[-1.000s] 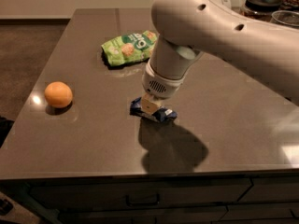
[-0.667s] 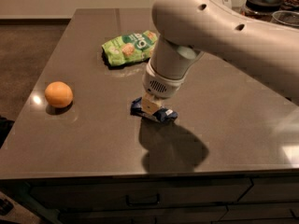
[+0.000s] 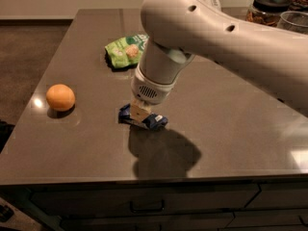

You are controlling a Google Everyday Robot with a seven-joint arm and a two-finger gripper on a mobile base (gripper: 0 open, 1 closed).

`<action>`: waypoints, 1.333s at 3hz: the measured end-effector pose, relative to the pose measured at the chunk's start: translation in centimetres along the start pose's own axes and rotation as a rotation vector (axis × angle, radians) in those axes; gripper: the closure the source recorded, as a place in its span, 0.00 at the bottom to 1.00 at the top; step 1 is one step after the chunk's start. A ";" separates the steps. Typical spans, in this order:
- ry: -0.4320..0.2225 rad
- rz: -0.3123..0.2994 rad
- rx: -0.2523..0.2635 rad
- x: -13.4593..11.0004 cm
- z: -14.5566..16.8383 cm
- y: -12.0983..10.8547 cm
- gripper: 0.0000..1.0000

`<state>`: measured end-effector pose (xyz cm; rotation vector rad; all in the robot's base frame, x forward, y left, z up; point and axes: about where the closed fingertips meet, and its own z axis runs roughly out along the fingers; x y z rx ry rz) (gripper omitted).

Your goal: Move rxbar blueberry near orange

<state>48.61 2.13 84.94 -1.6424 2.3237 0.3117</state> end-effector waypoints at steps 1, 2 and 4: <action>-0.042 0.010 -0.004 -0.7 0.0 -1.1 1.00; -0.068 0.004 -0.006 -1.7 0.1 -2.0 1.00; -0.127 -0.054 -0.050 -4.8 1.0 -1.7 1.00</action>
Offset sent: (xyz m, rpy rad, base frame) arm 0.0399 0.0154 0.0062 0.0997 -0.0227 0.0030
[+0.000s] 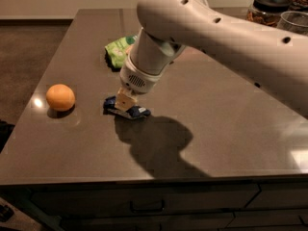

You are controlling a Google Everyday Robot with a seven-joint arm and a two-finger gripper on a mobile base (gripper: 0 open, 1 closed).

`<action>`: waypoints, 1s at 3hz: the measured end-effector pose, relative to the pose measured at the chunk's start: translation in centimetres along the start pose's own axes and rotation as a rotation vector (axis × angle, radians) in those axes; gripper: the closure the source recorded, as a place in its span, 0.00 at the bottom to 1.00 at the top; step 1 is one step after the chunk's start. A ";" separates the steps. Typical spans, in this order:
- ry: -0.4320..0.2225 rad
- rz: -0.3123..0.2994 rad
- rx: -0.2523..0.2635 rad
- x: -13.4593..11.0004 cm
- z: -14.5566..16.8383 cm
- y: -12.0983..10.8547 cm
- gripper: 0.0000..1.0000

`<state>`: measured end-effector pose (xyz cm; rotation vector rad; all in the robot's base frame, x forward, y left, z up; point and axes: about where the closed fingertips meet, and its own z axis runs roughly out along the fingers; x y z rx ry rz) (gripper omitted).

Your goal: Move rxbar blueberry near orange

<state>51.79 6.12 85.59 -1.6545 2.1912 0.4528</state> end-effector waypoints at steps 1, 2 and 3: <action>-0.023 -0.038 -0.037 -1.8 1.3 0.6 1.00; -0.039 -0.068 -0.060 -3.2 2.0 1.0 1.00; -0.051 -0.089 -0.073 -4.3 2.2 1.1 1.00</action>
Offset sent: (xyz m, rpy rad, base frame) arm 0.0023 0.0582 -0.0011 0.0739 0.0135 0.1285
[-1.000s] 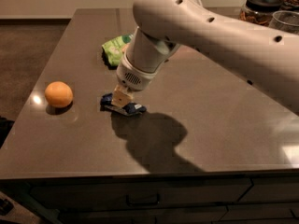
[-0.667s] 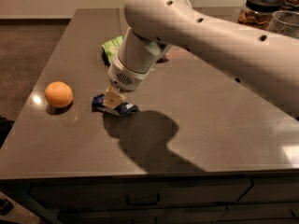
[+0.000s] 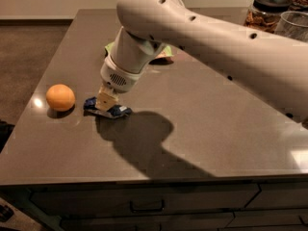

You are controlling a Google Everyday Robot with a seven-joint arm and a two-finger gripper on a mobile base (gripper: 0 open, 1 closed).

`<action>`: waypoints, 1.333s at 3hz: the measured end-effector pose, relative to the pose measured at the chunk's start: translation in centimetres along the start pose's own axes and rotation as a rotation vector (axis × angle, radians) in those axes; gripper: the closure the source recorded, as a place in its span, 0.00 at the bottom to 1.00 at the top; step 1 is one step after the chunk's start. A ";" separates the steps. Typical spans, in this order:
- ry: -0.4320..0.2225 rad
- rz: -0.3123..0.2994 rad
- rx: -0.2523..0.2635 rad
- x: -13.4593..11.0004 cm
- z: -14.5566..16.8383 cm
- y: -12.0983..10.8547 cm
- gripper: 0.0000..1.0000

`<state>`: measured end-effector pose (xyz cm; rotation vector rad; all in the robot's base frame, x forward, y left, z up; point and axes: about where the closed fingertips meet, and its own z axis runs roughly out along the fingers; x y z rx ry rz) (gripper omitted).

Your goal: Move rxbar blueberry near orange

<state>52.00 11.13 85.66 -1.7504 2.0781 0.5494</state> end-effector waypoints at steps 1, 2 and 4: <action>0.006 -0.005 -0.003 -0.4 0.2 -0.2 0.85; 0.015 0.006 0.002 -0.1 0.1 -0.6 0.62; 0.024 0.027 0.017 0.9 -0.7 -0.8 0.15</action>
Offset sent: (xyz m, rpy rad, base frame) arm 0.0112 -0.0077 -0.0026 -0.0247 0.0088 -0.0291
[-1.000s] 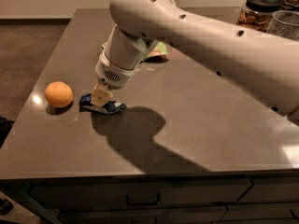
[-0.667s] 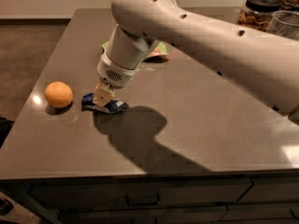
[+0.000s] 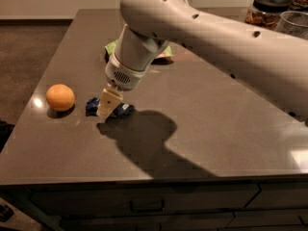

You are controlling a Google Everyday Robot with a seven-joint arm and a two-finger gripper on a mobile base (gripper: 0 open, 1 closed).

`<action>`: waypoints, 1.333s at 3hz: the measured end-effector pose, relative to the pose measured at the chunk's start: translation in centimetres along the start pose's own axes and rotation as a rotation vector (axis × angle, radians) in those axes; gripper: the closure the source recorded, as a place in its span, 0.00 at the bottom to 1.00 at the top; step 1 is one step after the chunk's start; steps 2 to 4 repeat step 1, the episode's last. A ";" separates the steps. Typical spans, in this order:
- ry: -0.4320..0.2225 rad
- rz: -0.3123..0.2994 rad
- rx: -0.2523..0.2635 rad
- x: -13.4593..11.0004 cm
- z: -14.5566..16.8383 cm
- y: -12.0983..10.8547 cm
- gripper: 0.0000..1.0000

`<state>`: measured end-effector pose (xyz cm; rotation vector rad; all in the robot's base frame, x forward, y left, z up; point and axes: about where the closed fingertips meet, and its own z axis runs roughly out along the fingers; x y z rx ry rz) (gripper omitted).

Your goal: Move rxbar blueberry near orange

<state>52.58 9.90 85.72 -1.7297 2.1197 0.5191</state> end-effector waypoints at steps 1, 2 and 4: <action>0.001 -0.002 -0.001 -0.1 0.0 0.1 0.00; 0.001 -0.002 -0.001 -0.1 0.0 0.1 0.00; 0.001 -0.002 -0.001 -0.1 0.0 0.1 0.00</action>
Offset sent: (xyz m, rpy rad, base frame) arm 0.0000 0.0000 0.0000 0.0000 0.0000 0.0000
